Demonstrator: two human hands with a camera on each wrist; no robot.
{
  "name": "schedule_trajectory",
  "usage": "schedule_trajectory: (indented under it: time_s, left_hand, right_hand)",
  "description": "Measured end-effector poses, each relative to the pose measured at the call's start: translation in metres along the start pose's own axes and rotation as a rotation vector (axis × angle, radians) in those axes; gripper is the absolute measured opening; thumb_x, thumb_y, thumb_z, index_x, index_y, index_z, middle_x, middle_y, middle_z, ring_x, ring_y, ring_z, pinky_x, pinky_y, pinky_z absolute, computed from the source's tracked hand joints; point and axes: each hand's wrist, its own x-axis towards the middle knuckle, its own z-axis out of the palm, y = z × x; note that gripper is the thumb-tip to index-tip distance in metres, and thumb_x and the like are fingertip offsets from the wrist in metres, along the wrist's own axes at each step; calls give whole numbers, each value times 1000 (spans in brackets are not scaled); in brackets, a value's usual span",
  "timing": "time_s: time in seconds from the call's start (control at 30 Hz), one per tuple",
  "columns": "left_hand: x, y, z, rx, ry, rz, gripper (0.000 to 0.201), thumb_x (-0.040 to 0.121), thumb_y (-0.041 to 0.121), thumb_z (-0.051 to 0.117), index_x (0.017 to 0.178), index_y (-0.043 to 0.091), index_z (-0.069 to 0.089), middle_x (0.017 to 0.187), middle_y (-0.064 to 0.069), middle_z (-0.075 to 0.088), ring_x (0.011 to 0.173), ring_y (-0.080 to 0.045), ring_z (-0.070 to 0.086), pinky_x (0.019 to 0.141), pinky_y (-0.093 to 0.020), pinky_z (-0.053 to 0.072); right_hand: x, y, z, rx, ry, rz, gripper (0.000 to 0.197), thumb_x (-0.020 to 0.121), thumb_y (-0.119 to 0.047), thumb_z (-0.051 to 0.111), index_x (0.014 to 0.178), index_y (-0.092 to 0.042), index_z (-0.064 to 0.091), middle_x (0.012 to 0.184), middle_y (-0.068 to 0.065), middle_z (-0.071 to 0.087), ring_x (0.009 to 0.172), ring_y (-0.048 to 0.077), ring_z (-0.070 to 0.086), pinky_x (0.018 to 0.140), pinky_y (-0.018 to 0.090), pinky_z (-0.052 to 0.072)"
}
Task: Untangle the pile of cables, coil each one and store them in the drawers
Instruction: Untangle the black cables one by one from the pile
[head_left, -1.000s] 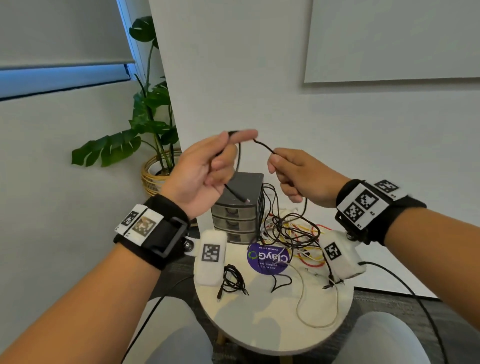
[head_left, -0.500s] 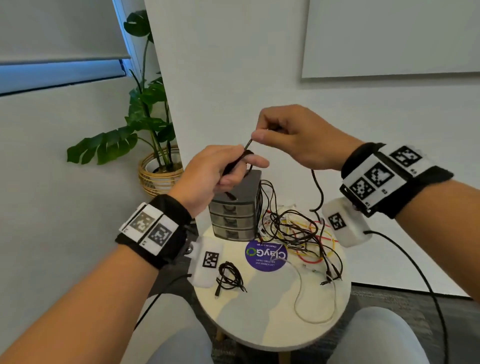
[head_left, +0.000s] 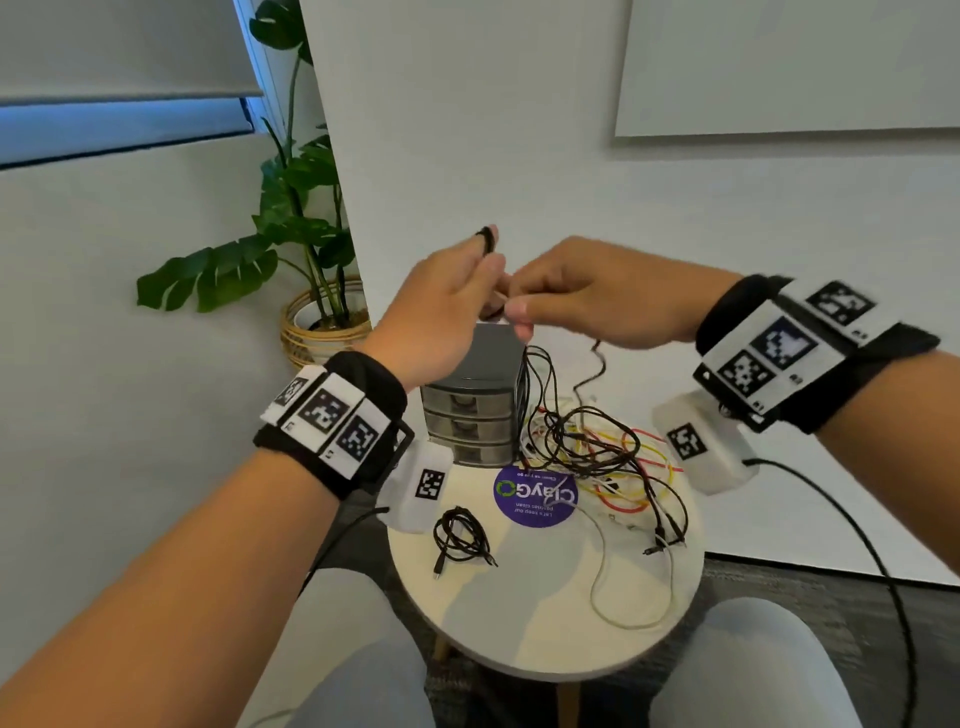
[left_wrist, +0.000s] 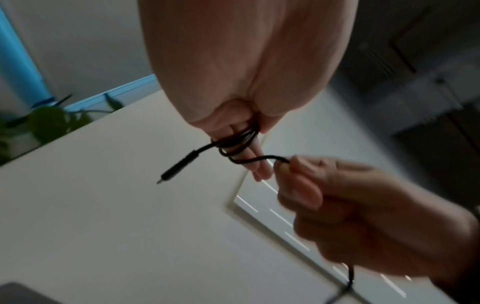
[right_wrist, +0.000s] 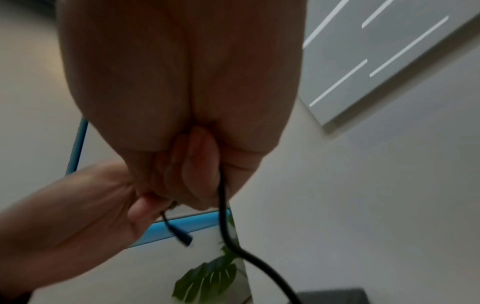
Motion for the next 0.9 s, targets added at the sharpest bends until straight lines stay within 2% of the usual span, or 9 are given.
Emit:
schedule_trajectory:
  time_s: [0.07,0.17,0.33,0.47,0.57,0.67,0.73,0.8,0.9]
  left_hand:
    - [-2,4,0,9,-93,23,36,112,20,33,109,7,66,70,3,61,60,-13,52,70,-32,49]
    - [-5,14,-3,-165,-162,5,54,112,21,30,81,28,74,59,-1,39,56,-13,32,56,-24,30]
    - [-6,16,-17,-603,-178,-40,47,111,23,33,126,-7,65,57,2,22,53,-14,12,52,-29,12]
    - [-6,17,-17,-848,-35,-39,46,111,25,34,137,-7,54,66,4,58,46,-6,37,48,-19,30]
    - [-1,14,-4,-717,161,-97,35,111,25,38,124,1,60,94,-5,78,69,-8,67,65,-17,50]
    - [3,8,6,-257,185,-92,31,112,22,37,104,10,64,93,-4,79,84,-13,75,73,-24,57]
    - [3,3,10,-22,75,-50,38,112,24,37,97,5,66,80,-9,74,69,-22,70,69,-34,57]
    - [-1,3,9,-80,-24,-70,46,112,26,35,89,3,68,63,-11,62,50,-23,52,57,-33,44]
    - [-4,7,3,-344,-125,-133,57,112,34,31,110,-7,70,55,-4,34,48,-16,25,50,-29,20]
  right_hand:
    - [0,0,-15,-31,66,-26,26,103,-22,56,84,-8,68,61,-21,56,58,0,47,62,12,35]
    - [0,6,-26,-27,198,-19,27,101,-30,60,84,-9,66,65,-13,57,61,7,44,63,17,36]
    - [-1,29,-2,176,329,53,44,106,-47,44,84,-10,56,66,-11,40,61,10,33,57,22,31]
    - [-4,34,35,265,170,132,43,109,-44,35,85,-14,53,58,-13,39,53,12,33,51,25,31]
    - [-4,18,46,45,25,56,41,110,-35,38,83,-14,61,54,-18,47,51,3,41,55,15,34]
    - [2,2,24,-139,-11,17,38,106,-32,47,73,-22,63,56,-16,53,55,5,46,62,24,36]
    - [4,-2,2,-209,18,-20,33,104,-31,52,74,-24,65,61,-12,59,61,6,53,66,31,40]
    - [4,0,-16,-203,91,-31,31,103,-36,56,77,-23,66,66,-9,62,63,10,53,64,31,41]
    - [2,12,-26,-77,282,6,34,104,-36,54,77,-15,59,59,-15,53,55,8,40,56,19,34]
